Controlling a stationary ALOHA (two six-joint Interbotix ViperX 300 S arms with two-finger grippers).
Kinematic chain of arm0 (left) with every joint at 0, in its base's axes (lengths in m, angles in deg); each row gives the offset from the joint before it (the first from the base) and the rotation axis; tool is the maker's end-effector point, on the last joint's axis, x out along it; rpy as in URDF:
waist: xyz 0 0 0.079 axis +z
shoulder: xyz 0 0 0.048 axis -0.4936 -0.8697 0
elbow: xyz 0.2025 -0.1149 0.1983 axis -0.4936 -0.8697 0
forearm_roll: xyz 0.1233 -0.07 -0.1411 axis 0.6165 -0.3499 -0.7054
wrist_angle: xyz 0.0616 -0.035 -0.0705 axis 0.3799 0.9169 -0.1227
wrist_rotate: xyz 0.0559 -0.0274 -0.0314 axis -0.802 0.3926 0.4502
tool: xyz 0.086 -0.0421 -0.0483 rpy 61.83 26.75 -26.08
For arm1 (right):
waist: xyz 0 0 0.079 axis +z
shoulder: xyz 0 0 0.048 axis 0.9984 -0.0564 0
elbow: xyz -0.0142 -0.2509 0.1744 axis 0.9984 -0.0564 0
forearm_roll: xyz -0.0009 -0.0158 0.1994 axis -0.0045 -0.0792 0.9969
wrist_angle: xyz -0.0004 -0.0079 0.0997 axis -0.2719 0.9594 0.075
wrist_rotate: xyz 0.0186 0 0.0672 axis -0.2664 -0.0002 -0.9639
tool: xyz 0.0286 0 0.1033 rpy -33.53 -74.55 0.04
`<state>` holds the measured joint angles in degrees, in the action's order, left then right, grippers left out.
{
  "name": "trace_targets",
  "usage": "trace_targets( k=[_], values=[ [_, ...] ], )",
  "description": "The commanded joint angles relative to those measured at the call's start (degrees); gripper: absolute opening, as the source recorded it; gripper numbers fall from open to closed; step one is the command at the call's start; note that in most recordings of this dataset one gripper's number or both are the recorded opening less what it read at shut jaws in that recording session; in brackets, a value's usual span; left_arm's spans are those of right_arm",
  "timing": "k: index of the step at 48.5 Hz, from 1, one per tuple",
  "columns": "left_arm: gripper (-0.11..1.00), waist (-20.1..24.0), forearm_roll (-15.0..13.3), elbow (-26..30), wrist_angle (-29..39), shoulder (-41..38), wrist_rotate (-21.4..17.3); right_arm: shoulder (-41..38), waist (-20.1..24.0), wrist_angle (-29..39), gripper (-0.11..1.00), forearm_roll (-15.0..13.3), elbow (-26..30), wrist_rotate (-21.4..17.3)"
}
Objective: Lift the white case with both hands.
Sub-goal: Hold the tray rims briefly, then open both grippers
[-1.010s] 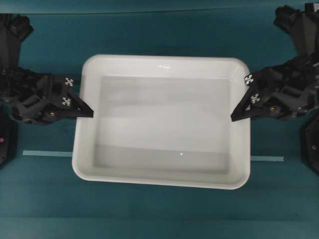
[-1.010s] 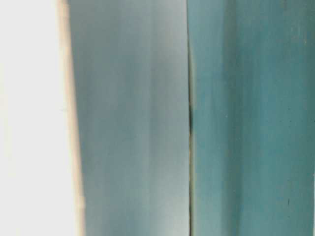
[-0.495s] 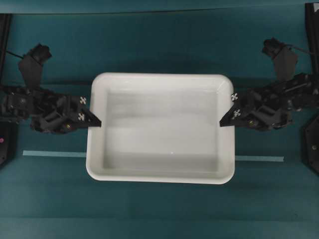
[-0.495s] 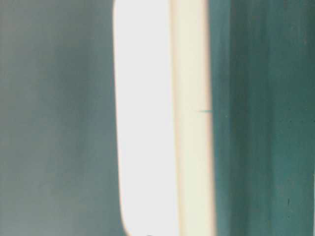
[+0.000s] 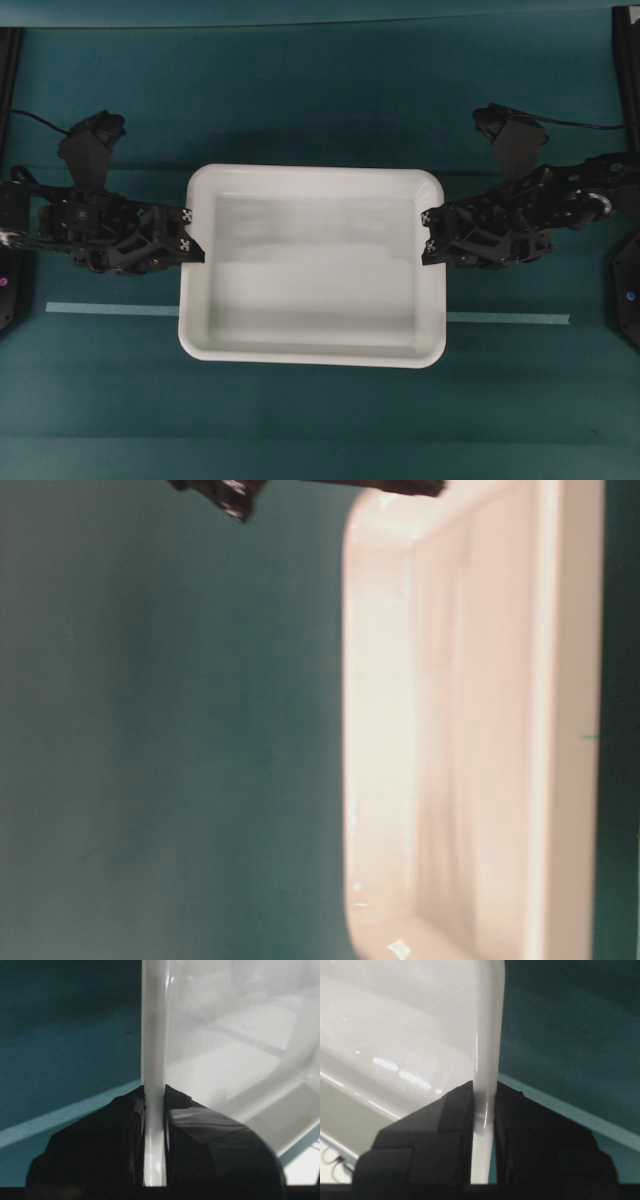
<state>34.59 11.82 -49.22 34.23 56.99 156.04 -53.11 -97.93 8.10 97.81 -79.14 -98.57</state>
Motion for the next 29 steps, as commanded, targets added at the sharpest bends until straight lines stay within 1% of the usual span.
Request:
trace_targets(
  k=[1,8,17,29],
  values=[
    [0.04,0.97,0.18,-1.49,0.09,-2.81,0.35,-2.64,0.00,0.26,0.09,-0.35,-0.53,1.85],
    [0.04,0.88,0.18,-1.85,-0.35,-6.59,0.44,-4.13,0.09,-1.32,0.09,-0.26,-1.23,2.11],
    [0.04,1.05,0.18,-1.85,-3.08,-11.34,0.44,-6.15,0.00,-3.43,0.09,-0.26,-2.20,2.20],
    [0.04,1.32,0.18,-2.11,-5.27,-14.41,0.35,-7.03,0.00,-7.56,0.09,-0.18,-5.62,2.37]
  ],
)
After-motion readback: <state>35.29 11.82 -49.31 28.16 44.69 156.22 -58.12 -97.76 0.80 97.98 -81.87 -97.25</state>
